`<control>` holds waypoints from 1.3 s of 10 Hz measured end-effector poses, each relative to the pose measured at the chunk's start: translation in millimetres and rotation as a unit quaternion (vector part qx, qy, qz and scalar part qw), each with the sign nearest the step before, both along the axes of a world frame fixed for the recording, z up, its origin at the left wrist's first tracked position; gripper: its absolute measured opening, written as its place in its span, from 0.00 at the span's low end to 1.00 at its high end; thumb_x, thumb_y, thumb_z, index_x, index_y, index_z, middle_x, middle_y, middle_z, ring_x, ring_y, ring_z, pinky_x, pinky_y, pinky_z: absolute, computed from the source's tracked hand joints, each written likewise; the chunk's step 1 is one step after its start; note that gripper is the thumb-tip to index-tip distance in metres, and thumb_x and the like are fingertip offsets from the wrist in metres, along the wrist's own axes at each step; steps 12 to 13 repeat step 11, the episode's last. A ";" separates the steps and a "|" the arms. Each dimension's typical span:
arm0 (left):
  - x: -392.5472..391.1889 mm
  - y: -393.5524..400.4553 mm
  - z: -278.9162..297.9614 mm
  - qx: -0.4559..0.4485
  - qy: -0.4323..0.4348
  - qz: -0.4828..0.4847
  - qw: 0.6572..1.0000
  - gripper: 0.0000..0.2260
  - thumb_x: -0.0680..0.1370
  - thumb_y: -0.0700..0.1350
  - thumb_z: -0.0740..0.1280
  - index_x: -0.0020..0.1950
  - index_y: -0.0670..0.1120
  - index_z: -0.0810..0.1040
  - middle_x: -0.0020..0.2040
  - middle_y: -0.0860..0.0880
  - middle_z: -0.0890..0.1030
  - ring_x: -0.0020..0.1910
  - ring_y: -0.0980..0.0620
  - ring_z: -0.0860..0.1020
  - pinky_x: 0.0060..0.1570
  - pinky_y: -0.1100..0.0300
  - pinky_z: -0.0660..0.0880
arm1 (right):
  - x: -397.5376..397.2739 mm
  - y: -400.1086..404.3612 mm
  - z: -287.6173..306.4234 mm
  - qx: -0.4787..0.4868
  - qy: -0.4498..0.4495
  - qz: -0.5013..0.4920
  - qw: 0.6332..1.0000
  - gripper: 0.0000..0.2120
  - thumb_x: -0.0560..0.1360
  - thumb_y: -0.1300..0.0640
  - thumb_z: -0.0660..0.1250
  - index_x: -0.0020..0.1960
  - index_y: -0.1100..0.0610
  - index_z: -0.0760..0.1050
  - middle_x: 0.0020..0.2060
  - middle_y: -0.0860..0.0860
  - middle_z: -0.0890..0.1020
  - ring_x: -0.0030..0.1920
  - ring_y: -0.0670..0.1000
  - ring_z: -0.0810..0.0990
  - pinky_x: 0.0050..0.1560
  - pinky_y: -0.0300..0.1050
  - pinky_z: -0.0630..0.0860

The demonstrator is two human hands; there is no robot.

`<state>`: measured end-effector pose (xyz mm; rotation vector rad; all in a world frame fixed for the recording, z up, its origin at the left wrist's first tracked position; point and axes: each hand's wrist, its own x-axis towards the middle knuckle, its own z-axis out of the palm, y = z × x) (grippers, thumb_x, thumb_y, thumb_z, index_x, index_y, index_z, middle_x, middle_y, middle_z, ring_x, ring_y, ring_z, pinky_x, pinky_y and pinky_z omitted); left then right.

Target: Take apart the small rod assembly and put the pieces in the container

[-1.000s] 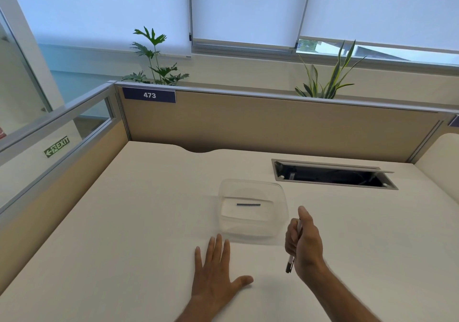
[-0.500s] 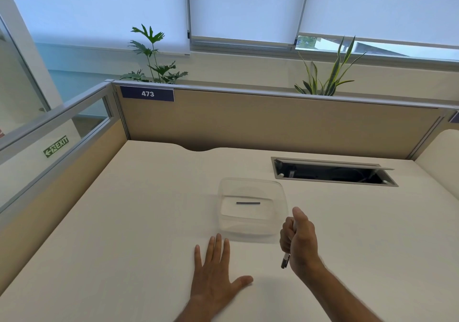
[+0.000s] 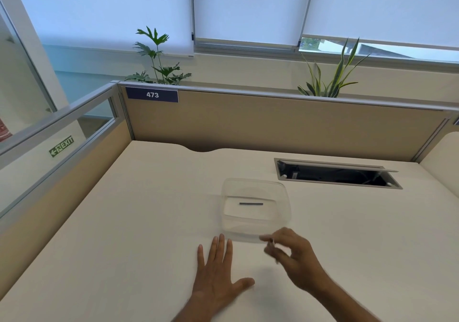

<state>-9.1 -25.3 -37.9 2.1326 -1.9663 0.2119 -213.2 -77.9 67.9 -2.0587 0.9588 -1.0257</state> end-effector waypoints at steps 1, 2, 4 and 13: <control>0.6 0.1 1.2 -0.003 -0.004 0.001 1.000 0.46 0.66 0.80 0.54 0.63 0.43 0.80 0.66 0.43 0.79 0.77 0.49 0.43 0.64 0.38 0.54 | -8.5 5.9 -12.9 -0.118 0.097 0.058 0.987 0.13 0.71 0.65 0.75 0.52 0.52 0.84 0.47 0.42 0.85 0.48 0.47 0.82 0.47 0.40 0.79; 0.7 0.6 1.0 -0.010 0.000 -0.001 1.000 0.47 0.66 0.79 0.54 0.64 0.43 0.80 0.66 0.42 0.78 0.77 0.50 0.34 0.66 0.40 0.47 | -22.4 12.0 -35.8 -0.266 0.258 0.116 0.921 0.15 0.74 0.66 0.67 0.57 0.52 0.81 0.52 0.47 0.85 0.50 0.50 0.82 0.42 0.39 0.81; 0.0 1.5 0.4 -0.006 0.003 -0.002 1.000 0.46 0.67 0.78 0.53 0.65 0.42 0.79 0.67 0.42 0.77 0.77 0.51 0.32 0.66 0.40 0.47 | -33.5 20.5 -70.8 -0.359 0.353 0.118 0.856 0.23 0.81 0.61 0.48 0.53 0.53 0.83 0.50 0.49 0.85 0.49 0.52 0.84 0.40 0.38 0.79; -0.9 3.0 -1.3 0.001 -0.009 -0.026 1.000 0.45 0.68 0.78 0.54 0.65 0.42 0.79 0.66 0.42 0.78 0.78 0.50 0.40 0.67 0.41 0.47 | -34.0 29.1 -74.2 -0.382 0.396 0.089 0.830 0.25 0.81 0.61 0.45 0.58 0.56 0.81 0.56 0.51 0.84 0.57 0.55 0.83 0.54 0.45 0.81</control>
